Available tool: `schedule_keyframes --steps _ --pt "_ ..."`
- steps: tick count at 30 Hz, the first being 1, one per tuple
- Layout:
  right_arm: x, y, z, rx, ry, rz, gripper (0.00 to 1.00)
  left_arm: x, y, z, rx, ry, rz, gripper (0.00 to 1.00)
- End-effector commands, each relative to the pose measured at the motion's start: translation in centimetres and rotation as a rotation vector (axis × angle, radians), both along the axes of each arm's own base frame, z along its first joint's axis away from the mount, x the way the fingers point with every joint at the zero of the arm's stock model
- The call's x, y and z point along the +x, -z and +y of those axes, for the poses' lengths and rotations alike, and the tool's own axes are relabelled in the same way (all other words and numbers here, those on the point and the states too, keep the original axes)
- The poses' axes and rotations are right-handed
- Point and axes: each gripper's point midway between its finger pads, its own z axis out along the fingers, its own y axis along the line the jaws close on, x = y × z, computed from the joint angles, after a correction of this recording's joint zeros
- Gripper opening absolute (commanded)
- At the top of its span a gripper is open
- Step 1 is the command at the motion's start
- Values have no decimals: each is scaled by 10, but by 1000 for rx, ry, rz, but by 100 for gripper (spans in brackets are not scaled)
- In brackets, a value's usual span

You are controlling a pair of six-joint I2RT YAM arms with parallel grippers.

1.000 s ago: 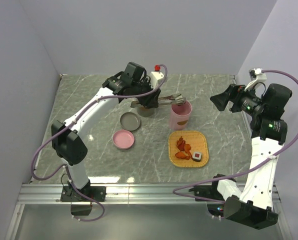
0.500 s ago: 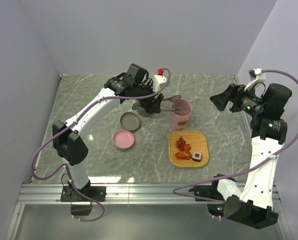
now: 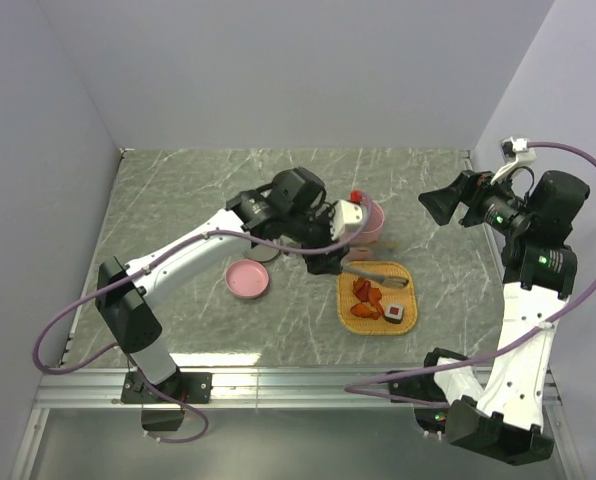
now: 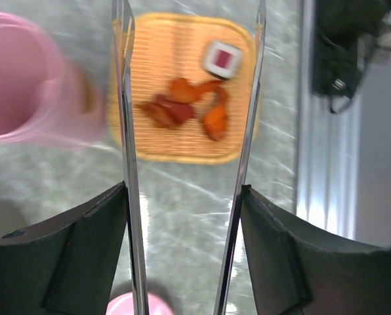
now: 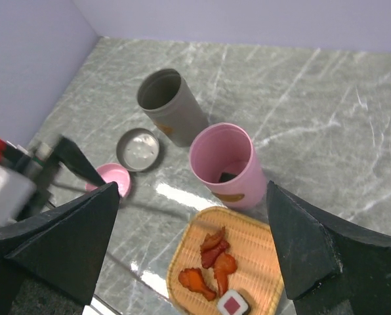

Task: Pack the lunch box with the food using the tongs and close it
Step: Pick up the food using the clamp

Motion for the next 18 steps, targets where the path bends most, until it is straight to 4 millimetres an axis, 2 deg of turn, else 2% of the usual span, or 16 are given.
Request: schedule_keyframes --steps 1,6,14,18 --pt "-14 -30 10 -13 -40 -127 100 -21 -2 -17 -47 96 -17 71" --pt "-9 -26 5 -13 -16 -92 100 -35 11 -30 -56 162 -3 72" --pt "-11 -29 8 8 -45 -93 100 -55 60 -47 21 234 -56 72" --pt "-8 -26 4 4 -24 -79 100 -46 79 -44 77 227 -90 71"
